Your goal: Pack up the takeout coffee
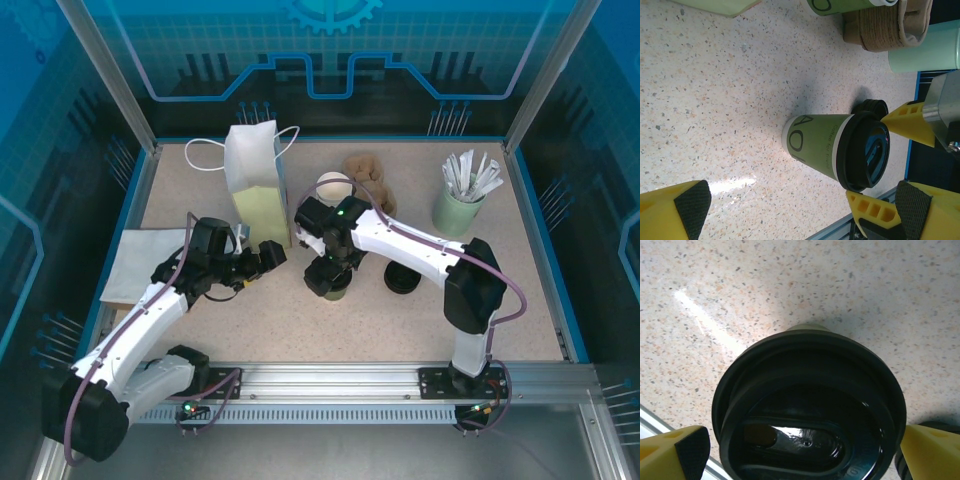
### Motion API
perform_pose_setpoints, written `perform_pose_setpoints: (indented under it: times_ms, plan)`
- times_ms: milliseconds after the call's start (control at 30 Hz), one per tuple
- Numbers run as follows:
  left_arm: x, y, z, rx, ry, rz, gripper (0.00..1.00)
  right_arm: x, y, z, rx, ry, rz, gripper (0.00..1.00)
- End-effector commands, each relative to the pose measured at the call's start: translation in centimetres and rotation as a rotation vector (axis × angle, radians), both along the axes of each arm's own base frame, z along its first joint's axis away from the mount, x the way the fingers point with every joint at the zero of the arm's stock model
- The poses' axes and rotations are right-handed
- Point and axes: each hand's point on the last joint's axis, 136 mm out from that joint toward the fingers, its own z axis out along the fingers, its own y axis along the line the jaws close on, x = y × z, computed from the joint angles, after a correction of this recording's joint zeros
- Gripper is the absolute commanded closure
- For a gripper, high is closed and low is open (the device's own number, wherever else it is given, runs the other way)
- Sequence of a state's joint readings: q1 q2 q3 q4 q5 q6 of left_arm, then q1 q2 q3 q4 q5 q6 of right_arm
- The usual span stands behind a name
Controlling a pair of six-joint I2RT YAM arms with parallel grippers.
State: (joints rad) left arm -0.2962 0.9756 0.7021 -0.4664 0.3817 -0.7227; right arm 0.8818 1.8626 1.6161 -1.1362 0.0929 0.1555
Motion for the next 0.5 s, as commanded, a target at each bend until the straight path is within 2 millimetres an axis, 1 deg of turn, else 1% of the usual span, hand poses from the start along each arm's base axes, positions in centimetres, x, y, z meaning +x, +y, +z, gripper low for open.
perform_pose_setpoints:
  times_ms: [0, 200, 367, 467]
  plan:
    - [0.04, 0.07, -0.01, -0.005, -0.007, -0.011, 0.01, -0.40, 0.26, -1.97, -0.009, 0.063, 0.003, 0.00]
    - [-0.08, 0.06, -0.15, -0.006, -0.004, -0.012, 0.01, -0.39, 0.37, -1.72, 0.001, 0.052, 0.002, 0.00]
    - [-0.06, 0.07, -0.16, -0.007, -0.005, -0.011, 0.01, -0.17, 0.22, -2.19, -0.016, 0.050, -0.001, 0.00]
    - [-0.12, 0.08, -0.14, -0.007, -0.005, -0.011, 0.01, -0.16, 0.22, -2.06, -0.016, 0.048, -0.003, 0.01]
